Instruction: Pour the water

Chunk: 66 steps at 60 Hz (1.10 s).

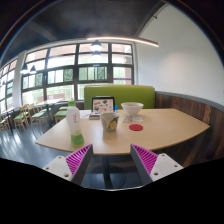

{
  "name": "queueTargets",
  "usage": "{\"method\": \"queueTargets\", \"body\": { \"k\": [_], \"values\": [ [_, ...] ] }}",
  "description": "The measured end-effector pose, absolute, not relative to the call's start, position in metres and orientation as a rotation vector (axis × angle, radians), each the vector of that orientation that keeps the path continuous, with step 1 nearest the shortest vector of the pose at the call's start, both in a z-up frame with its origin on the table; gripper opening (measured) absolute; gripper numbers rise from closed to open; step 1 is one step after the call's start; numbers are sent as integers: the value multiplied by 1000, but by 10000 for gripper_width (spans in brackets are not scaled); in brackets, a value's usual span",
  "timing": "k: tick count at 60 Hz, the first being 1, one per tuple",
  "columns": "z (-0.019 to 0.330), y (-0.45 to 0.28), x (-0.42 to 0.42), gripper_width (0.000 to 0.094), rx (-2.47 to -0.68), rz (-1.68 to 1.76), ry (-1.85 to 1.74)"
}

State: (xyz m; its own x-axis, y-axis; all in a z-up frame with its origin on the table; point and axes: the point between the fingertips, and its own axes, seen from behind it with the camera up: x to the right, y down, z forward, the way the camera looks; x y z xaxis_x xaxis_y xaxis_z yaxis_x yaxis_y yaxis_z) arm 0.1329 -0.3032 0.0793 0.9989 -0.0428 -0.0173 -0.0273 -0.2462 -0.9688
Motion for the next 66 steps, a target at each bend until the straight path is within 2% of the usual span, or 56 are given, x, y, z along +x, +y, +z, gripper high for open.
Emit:
{"method": "queueTargets", "body": {
  "k": [15, 28, 46, 60, 63, 65, 66],
  "values": [
    [77, -294, 129, 834, -1843, -3, 34],
    [62, -272, 89, 821, -1884, 92, -12],
    [46, -189, -2, 823, -1835, 149, -107],
    [62, -116, -34, 823, -1793, 62, -113],
    [62, -102, -38, 762, -1798, 40, -132],
    [59, -93, -35, 637, -1817, 8, -125],
    [59, -90, -32, 543, -1819, -16, -122]
  ]
}}
